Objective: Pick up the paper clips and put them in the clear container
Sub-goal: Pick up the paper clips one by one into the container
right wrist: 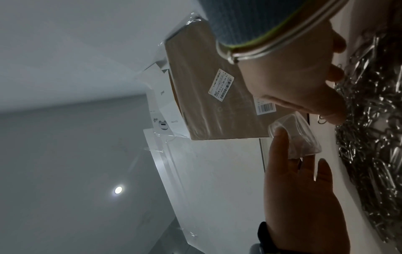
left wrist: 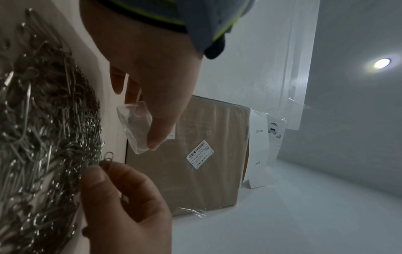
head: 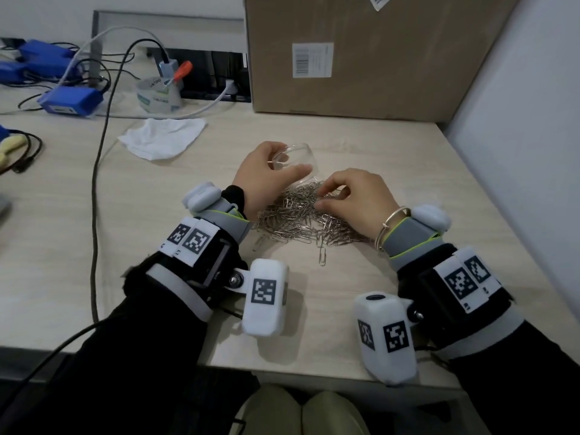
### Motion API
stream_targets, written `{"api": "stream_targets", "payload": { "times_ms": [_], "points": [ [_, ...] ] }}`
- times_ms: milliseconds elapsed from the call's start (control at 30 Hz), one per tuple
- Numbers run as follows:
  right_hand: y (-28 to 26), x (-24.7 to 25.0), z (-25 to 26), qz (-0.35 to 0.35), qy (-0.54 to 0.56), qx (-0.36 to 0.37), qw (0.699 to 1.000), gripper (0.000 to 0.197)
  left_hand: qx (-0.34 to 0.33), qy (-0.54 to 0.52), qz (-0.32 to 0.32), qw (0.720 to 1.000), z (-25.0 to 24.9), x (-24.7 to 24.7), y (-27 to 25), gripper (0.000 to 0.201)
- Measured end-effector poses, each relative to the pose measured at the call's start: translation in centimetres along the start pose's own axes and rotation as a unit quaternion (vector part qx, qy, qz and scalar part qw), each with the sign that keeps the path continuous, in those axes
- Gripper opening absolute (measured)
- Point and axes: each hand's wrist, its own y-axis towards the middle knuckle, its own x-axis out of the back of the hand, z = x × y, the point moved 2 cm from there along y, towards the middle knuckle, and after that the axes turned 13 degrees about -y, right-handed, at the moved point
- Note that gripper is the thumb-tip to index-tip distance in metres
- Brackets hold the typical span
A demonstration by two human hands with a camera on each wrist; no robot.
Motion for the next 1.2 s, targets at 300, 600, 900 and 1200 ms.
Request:
{"api": "stream_targets", "payload": {
  "times_ms": [300,600,900,1200],
  "points": [
    [0.1,-0.8,0.1,0.027,-0.040,0.047,0.998,0.021,-0.010,0.018,0.010,1.000,0.2,-0.1,-0.1,0.057],
    [-0.5,-0.5,0.3,-0.011,-0.049,0.070,0.996,0.010,-0.019,0.036,0.005,0.999,0.6,0.3,-0.6,0.056],
    [-0.4,-0.3,-0.9,-0.082,0.150,-0.033,0.985,0.009,-0.042,0.093,-0.003,0.995,0.5,0.7,-0.8,0.063],
    [-0.5,1.3,-0.3,-0.176,0.372,-0.053,0.910,0.006,-0.071,0.145,0.085,0.983,0.0,0.1,-1.3,0.067]
  ]
}}
